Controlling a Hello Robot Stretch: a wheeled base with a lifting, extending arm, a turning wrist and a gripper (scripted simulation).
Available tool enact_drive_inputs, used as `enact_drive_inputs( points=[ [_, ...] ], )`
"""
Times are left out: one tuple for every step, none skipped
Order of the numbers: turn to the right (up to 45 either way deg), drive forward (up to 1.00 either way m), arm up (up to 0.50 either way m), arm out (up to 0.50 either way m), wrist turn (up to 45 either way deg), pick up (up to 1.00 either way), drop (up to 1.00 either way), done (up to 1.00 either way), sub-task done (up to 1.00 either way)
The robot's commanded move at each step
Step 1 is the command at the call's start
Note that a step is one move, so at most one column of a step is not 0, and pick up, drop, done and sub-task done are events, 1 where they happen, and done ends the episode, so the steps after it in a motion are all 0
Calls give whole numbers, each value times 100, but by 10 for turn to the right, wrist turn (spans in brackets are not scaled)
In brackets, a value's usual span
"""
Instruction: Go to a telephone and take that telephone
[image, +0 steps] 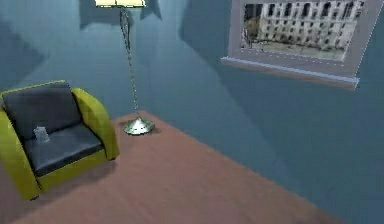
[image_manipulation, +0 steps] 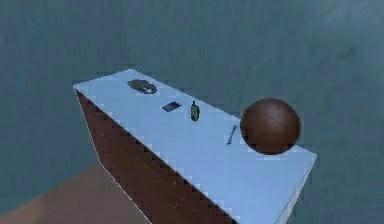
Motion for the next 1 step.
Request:
enact_drive_inputs(
  points=[
    [-30, 0, 0, 0, 0, 0, 0, 0, 0]
  ],
)
